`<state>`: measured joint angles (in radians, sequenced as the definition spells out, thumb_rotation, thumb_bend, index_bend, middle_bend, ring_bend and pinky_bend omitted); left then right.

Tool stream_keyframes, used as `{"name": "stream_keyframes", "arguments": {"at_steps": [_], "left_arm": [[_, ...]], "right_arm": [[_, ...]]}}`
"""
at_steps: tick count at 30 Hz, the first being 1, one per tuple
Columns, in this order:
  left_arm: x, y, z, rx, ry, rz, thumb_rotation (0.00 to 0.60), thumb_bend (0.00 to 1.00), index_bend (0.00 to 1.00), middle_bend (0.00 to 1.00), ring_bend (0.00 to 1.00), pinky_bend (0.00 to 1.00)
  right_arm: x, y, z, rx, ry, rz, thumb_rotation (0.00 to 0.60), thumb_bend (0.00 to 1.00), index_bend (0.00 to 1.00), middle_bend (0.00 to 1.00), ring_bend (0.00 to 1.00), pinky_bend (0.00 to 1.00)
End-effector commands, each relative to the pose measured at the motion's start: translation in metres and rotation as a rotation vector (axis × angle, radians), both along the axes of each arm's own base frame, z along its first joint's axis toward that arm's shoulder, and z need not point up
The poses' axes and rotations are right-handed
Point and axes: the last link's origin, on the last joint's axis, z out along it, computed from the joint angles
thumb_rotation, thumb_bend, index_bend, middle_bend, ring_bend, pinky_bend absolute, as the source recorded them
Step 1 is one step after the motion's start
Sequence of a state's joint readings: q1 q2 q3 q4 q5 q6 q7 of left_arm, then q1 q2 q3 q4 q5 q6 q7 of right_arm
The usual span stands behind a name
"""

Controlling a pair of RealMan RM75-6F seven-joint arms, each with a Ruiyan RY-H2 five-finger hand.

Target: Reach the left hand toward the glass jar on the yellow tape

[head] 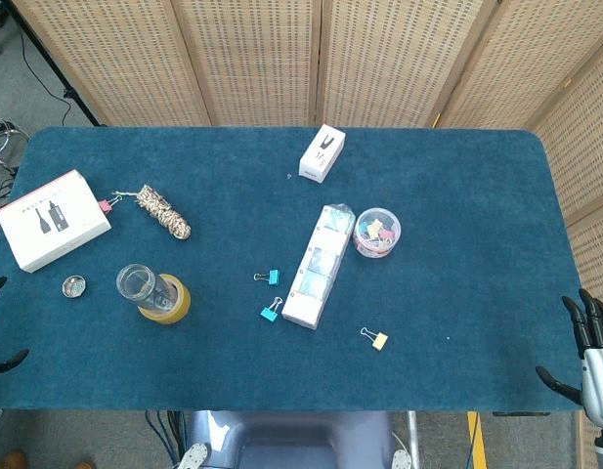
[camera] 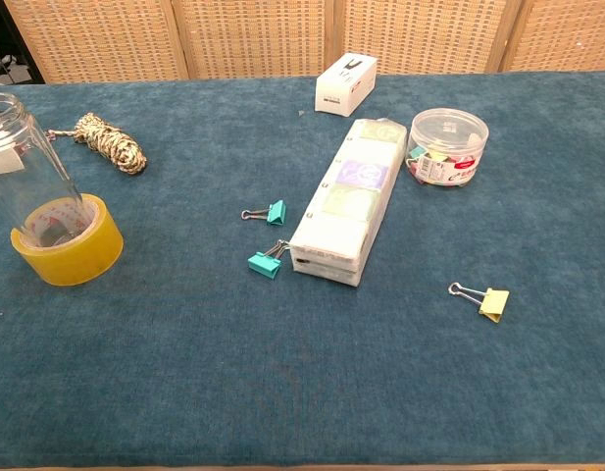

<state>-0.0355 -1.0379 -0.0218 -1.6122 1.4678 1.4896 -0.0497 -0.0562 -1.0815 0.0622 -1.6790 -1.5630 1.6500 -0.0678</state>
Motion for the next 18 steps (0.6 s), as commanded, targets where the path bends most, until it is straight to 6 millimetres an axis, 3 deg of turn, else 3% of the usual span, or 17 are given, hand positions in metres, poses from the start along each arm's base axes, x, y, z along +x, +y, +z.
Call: {"name": "stream_keyframes", "arguments": {"at_steps": [1,8,18], "left_arm": [[0.000,0.000,0.000,-0.001,0.000,0.001,0.600,0.00,0.00,0.00,0.00,0.00],[-0.011,0.014,-0.002,-0.025,-0.026,0.060,0.600,0.00,0.00,0.00,0.00,0.00],[-0.030,0.061,-0.011,-0.051,-0.068,0.096,0.600,0.00,0.00,0.00,0.00,0.00]], "right_arm": [[-0.001,0.000,0.000,-0.001,-0.001,-0.003,0.600,0.00,0.00,0.00,0.00,0.00],[-0.001,0.000,0.001,0.003,-0.010,-0.020,0.600,0.00,0.00,0.00,0.00,0.00],[-0.002,0.000,0.002,0.004,-0.024,-0.028,0.600,0.00,0.00,0.00,0.00,0.00]]}}
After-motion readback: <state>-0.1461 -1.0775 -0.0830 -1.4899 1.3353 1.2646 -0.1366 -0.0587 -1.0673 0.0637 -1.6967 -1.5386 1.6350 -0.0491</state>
